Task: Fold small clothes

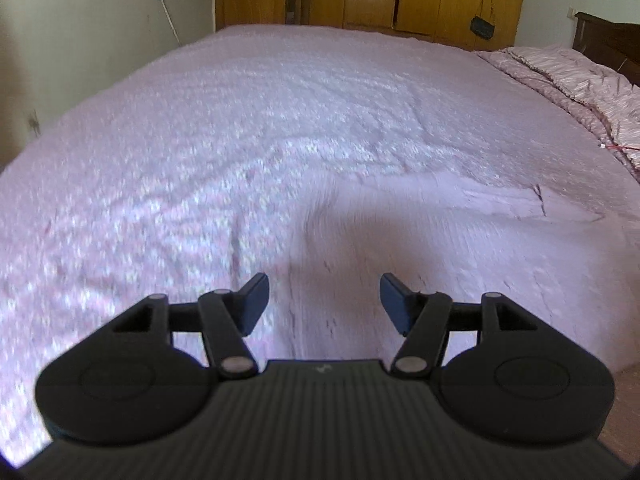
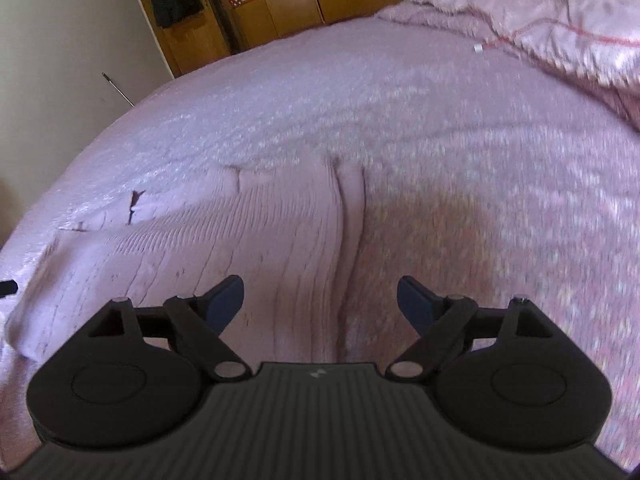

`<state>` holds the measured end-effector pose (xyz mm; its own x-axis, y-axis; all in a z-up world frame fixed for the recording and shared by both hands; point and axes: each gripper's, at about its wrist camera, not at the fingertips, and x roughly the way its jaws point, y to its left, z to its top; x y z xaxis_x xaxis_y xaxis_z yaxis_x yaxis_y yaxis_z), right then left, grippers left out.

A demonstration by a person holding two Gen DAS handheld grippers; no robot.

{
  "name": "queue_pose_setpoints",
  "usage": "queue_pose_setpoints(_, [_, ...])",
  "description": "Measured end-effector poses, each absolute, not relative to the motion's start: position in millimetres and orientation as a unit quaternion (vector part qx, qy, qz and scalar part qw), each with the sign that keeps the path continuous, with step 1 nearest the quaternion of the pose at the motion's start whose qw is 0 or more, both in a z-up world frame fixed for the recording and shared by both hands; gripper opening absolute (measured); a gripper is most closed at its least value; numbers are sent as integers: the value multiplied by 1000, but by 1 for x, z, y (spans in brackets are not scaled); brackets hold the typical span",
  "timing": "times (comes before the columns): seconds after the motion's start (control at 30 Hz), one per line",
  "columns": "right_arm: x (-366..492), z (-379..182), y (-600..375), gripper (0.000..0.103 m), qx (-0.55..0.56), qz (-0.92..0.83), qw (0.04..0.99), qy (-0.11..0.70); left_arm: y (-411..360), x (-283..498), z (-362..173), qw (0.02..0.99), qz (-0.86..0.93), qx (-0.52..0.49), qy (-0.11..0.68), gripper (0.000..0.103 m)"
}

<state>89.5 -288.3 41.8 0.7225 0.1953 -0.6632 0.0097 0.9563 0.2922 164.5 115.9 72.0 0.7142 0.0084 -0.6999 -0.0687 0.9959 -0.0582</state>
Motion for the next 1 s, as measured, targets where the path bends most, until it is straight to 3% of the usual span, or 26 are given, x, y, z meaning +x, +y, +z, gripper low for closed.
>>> queue_pose_setpoints(0.2, [73, 34, -292, 90, 196, 52, 902, 382, 114, 143, 72, 918, 29, -41, 394, 63])
queue_pose_setpoints(0.37, [63, 16, -297, 103, 239, 70, 898, 362, 111, 123, 68, 912, 30, -48, 405, 63])
queue_pose_setpoints(0.7, [68, 14, -293, 103, 268, 76, 894, 351, 106, 98, 55, 901, 31, -76, 427, 63])
queue_pose_setpoints(0.8, [71, 9, -297, 83, 299, 97, 885, 342, 103, 97, 52, 897, 27, -75, 434, 63])
queue_pose_setpoints(0.87, [74, 4, -300, 55, 322, 93, 880, 337, 100, 100, 49, 893, 26, -74, 442, 63])
queue_pose_setpoints(0.93, [75, -2, -305, 41, 344, 85, 872, 338, 97, 103, 47, 890, 26, -71, 451, 63])
queue_pose_setpoints(1.0, [74, -11, -313, 37, 373, 89, 863, 328, 94, 105, 45, 887, 29, -68, 456, 63])
